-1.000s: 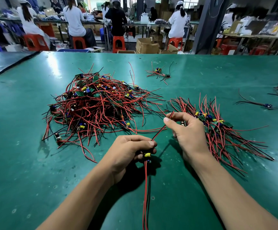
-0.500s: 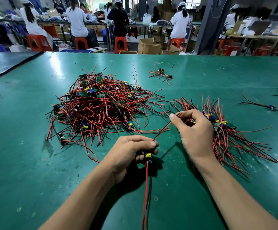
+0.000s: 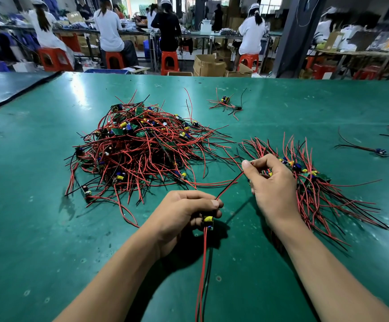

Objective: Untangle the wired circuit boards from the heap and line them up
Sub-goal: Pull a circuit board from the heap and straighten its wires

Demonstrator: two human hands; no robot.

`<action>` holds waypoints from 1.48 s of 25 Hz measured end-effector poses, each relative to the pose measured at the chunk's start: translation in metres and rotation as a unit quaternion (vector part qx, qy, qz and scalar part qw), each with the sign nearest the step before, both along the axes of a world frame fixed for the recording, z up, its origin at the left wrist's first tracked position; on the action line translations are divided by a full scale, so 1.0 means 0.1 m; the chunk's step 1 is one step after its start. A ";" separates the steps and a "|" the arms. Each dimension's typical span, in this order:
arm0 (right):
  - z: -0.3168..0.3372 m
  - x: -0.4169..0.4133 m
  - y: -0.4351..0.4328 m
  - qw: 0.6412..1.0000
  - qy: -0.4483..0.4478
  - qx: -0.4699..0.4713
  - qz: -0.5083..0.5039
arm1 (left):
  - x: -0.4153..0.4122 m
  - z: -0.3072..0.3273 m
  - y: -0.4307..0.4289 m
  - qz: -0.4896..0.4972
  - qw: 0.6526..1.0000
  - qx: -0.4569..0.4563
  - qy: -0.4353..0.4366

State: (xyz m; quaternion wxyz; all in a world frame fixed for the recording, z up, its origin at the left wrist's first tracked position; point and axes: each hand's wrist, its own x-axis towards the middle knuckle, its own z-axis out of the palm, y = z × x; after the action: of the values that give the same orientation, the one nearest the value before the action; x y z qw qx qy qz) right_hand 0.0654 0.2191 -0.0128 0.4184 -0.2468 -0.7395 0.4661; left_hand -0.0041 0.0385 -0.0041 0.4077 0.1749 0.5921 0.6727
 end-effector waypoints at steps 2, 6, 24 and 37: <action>0.02 0.00 0.00 0.999 0.011 -0.046 0.013 | 0.00 -0.01 0.00 0.010 1.000 0.002 -0.004; 0.07 -0.03 -0.13 0.914 0.093 -0.346 0.190 | -0.01 -0.02 0.01 0.032 0.999 0.023 -0.031; 0.08 -0.06 -0.13 0.932 0.045 -0.342 0.113 | 0.04 -0.04 0.03 -0.027 0.995 -0.012 0.098; 0.15 -0.02 -0.08 0.896 0.051 -0.424 0.124 | 0.03 -0.10 0.04 -0.018 0.995 -0.018 0.099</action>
State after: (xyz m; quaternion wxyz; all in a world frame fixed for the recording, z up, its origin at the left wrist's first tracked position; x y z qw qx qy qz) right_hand 0.0635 0.2106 0.0022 0.2501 -0.2834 -0.4743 0.7951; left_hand -0.0016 0.0424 -0.0140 0.3626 0.2436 0.6384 0.6337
